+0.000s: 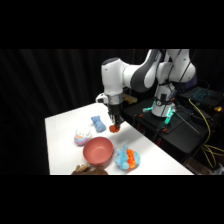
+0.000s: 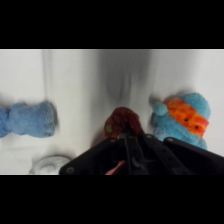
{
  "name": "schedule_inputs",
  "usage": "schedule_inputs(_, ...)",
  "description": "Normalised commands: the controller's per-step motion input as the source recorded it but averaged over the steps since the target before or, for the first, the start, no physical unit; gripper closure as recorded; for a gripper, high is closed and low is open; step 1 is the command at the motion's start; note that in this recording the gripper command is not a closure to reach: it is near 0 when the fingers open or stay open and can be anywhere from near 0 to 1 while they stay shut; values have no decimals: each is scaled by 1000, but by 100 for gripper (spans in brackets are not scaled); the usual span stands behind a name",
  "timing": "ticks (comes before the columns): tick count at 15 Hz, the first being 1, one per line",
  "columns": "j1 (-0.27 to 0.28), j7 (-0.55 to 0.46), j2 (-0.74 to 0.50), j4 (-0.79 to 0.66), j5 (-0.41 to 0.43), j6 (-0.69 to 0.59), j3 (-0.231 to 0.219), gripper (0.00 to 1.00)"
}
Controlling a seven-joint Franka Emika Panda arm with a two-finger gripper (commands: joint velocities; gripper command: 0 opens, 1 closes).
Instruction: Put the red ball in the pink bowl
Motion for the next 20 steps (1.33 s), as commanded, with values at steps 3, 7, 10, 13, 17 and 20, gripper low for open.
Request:
schedule_inputs(3, 110, 61, 310, 629, -147, -370, -42, 17)
schedule_inputs(7, 67, -28, 452, 607, -116, -297, -49, 17)
schedule_inputs(10, 57, -95, 392, 522, -90, -305, -41, 17)
schedule_inputs(13, 55, -125, 332, 526, -81, -341, -30, 17)
schedule_inputs(17, 31, -146, 224, 449, -71, -330, -31, 17)
schedule_inputs(20, 4, -143, 145, 367, -51, -303, -36, 0)
